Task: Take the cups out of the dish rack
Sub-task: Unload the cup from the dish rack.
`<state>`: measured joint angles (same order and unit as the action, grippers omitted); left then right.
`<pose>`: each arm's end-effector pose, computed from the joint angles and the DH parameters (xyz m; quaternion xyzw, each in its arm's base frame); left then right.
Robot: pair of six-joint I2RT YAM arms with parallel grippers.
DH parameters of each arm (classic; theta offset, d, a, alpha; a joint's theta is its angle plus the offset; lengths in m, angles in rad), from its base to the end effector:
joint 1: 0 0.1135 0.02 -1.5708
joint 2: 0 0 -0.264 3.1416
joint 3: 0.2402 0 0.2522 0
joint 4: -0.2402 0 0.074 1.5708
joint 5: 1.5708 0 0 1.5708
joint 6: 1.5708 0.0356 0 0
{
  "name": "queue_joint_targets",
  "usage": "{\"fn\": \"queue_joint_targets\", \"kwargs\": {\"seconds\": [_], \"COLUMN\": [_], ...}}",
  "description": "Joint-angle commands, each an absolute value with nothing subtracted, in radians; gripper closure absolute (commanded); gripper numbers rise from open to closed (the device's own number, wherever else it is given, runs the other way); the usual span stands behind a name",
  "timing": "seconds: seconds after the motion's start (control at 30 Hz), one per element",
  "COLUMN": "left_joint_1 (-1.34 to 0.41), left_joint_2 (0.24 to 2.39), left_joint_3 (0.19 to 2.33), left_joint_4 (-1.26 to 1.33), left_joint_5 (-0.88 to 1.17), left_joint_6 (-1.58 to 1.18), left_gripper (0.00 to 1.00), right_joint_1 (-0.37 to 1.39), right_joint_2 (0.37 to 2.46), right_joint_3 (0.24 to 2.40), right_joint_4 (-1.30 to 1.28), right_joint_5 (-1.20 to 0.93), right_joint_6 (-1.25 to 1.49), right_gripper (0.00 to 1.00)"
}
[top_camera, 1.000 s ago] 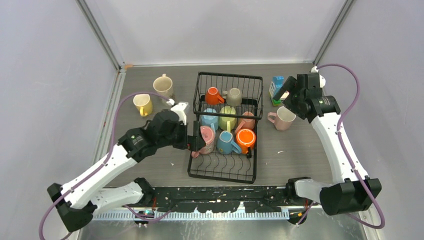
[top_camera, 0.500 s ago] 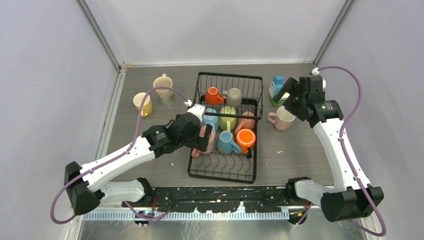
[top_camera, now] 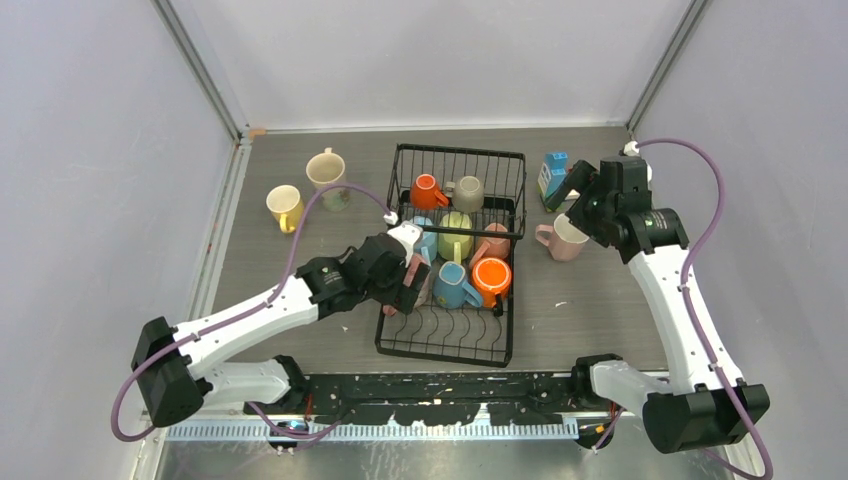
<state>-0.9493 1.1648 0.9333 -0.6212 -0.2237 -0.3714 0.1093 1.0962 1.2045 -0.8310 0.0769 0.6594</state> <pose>0.1458 -0.1901 0.2764 0.2275 0.9030 -0.1317 0.3399 0.2175 0.0211 0.3620 0.2626 0.8722 0.1217 0.3943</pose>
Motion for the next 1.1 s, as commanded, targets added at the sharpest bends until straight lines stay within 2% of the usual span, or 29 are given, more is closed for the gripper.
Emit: {"fn": "queue_joint_targets", "kwargs": {"seconds": [0.0, 0.27, 0.5, 1.07], "left_joint_1": [-0.953, -0.953, -0.953, -1.01], "left_joint_2": [1.128, 1.123, 1.141, 1.219], "left_joint_3": [0.894, 0.834, 0.775, 0.751], "left_joint_4": [-0.567, -0.548, -0.475, -0.447], "left_joint_5": [-0.178, -0.153, -0.123, -0.17], "left_joint_6": [-0.36, -0.385, -0.401, -0.466], "left_gripper": [0.15, 0.38, 0.53, 0.74], "right_joint_1": [0.112, 0.111, 0.112, 0.112], "right_joint_2": [1.061, 1.06, 1.058, 1.068], "right_joint_3": [1.195, 1.169, 1.149, 1.126], "right_joint_4": [-0.802, -0.783, -0.776, -0.758], "right_joint_5": [0.07, 0.054, 0.052, 0.041], "right_joint_6": [0.652, 0.664, 0.668, 0.669], "right_gripper": [0.0, 0.0, 0.0, 0.0]}}
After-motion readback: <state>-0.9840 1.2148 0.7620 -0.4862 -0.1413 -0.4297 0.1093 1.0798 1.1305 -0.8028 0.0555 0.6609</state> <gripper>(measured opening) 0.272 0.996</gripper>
